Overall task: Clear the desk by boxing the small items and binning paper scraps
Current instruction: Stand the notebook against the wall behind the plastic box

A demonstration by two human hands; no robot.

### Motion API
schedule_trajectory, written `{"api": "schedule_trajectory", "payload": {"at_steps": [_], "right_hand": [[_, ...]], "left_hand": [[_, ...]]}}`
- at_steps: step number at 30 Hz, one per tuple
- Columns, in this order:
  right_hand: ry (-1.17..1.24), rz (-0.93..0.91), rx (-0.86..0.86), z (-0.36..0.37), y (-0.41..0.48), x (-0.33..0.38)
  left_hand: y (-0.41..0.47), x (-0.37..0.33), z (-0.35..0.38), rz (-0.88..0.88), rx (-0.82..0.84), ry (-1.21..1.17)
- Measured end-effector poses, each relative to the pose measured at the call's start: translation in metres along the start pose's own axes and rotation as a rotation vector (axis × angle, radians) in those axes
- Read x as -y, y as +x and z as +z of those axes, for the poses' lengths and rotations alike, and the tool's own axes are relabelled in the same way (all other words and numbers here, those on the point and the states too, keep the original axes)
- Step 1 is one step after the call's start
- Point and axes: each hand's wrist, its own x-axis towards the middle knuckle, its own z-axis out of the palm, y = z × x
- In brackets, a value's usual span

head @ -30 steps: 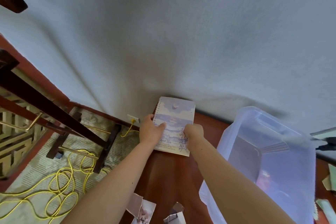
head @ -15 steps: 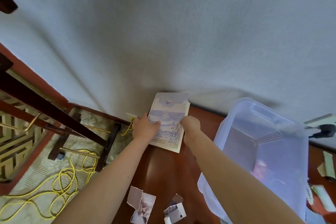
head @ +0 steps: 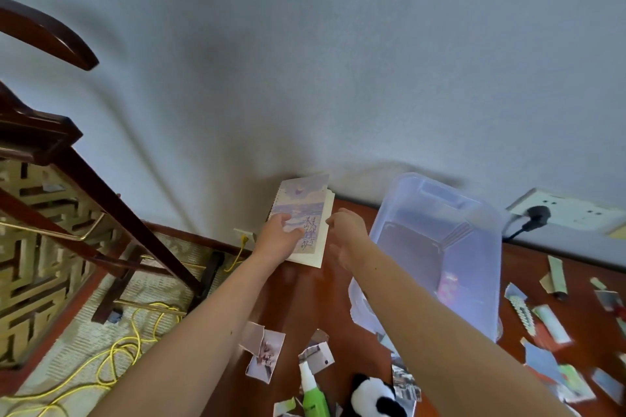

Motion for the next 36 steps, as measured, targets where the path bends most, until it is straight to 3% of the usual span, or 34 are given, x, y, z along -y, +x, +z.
{"api": "schedule_trajectory", "payload": {"at_steps": [10, 19, 28, 36], "right_hand": [[0.094, -0.149, 0.036, -0.046, -0.071, -0.011], [0.215, -0.307, -0.097, -0.118, -0.107, -0.028], [0.290, -0.328, -0.184, -0.242, -0.146, -0.042], [0.223, -0.292, -0.196, -0.370, -0.177, -0.059]], "left_hand": [[-0.083, -0.028, 0.010, 0.098, -0.010, -0.167], [-0.141, -0.055, 0.052, 0.199, -0.016, -0.303], [-0.208, -0.095, 0.155, 0.296, 0.061, -0.297], [-0.275, -0.122, 0.273, 0.269, 0.183, -0.337]]}}
